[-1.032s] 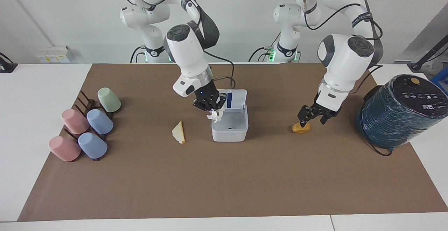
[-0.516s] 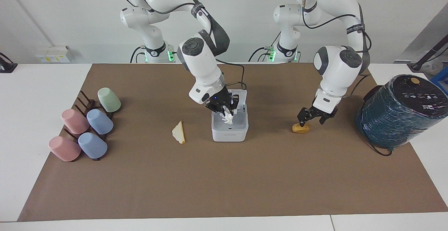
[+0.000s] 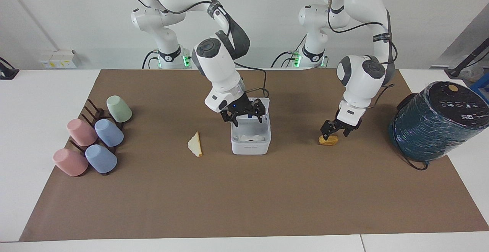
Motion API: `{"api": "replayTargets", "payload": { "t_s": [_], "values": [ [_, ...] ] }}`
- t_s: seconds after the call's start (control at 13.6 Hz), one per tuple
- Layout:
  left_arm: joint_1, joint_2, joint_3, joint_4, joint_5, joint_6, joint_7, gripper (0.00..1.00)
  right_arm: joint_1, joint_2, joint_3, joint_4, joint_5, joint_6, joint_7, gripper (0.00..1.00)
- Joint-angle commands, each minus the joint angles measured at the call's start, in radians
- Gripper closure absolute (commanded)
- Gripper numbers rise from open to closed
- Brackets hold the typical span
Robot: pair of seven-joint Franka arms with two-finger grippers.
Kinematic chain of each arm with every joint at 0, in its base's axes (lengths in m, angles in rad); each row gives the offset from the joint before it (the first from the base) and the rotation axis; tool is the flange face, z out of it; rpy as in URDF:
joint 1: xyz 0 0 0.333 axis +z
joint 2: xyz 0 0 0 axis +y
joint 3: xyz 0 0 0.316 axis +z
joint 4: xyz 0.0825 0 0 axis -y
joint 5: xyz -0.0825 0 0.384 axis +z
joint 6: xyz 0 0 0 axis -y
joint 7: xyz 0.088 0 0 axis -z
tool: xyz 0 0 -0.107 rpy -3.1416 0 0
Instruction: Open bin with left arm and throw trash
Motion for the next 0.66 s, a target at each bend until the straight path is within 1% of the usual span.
{"api": "replayTargets", "payload": {
  "t_s": [0.0, 0.15, 0.22, 0.37, 0.59],
  "values": [
    [-0.011, 0.019, 0.005, -0.018, 0.019, 0.039, -0.037, 0.0, -0.106, -0.056, 0.002, -0.011, -0.022, -0.045, -0.006, 0.0],
    [-0.013, 0.034, 0.005, -0.024, 0.019, 0.062, -0.064, 0.0, -0.158, -0.062, 0.003, -0.031, -0.137, -0.064, -0.03, 0.0],
    [-0.022, 0.04, 0.005, -0.025, 0.019, 0.073, -0.077, 0.0, -0.188, -0.074, 0.005, -0.057, -0.16, -0.064, -0.095, 0.0],
    [-0.03, 0.048, 0.005, -0.033, 0.019, 0.08, -0.078, 0.0, -0.227, -0.074, 0.005, -0.11, -0.167, -0.048, -0.304, 0.0],
    [-0.033, 0.05, 0.005, -0.048, 0.019, 0.094, -0.094, 0.0, -0.252, -0.036, 0.005, -0.153, -0.167, -0.021, -0.589, 0.0]
  ]
}}
